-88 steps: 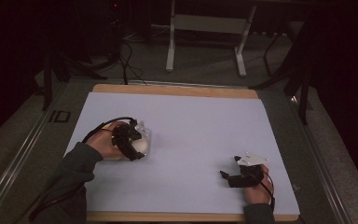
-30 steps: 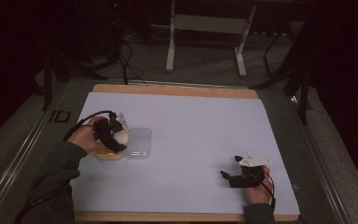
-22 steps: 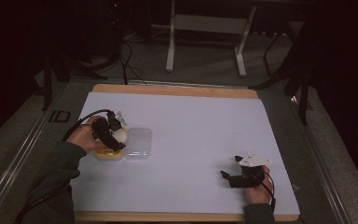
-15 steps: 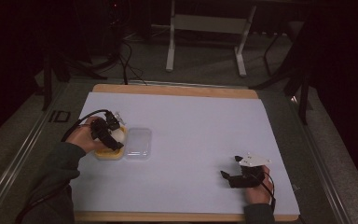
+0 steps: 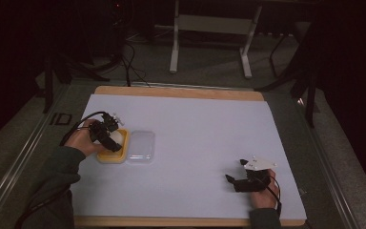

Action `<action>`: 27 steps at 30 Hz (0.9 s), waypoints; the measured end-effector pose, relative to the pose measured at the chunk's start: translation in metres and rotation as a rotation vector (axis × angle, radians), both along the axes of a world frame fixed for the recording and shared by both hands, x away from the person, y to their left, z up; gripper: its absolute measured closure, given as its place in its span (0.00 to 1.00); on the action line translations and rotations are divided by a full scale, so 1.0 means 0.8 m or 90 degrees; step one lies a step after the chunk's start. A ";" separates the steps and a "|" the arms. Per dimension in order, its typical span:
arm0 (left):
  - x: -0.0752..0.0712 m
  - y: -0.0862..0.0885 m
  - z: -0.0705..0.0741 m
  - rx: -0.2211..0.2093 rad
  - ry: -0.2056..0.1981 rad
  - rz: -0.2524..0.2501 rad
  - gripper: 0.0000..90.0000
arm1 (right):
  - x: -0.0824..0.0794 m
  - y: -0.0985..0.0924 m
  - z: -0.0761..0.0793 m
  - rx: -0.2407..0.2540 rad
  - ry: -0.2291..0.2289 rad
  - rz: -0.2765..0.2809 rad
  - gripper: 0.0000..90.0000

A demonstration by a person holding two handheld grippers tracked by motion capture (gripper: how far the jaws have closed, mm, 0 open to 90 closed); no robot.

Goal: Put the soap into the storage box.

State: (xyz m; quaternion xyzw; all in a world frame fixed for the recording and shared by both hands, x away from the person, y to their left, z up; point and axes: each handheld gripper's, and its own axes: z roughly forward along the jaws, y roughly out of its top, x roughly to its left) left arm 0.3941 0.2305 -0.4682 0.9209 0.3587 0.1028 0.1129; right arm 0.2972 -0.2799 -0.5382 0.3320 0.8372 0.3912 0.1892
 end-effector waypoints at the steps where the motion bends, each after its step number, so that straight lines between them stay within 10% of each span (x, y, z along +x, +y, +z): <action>1: 0.000 0.000 -0.001 0.000 0.001 -0.001 0.28 | 0.000 0.000 0.000 0.000 0.000 0.000 0.16; 27: 0.003 0.008 -0.037 -0.013 0.030 -0.031 0.17 | 0.000 0.000 0.000 -0.003 -0.001 0.001 0.16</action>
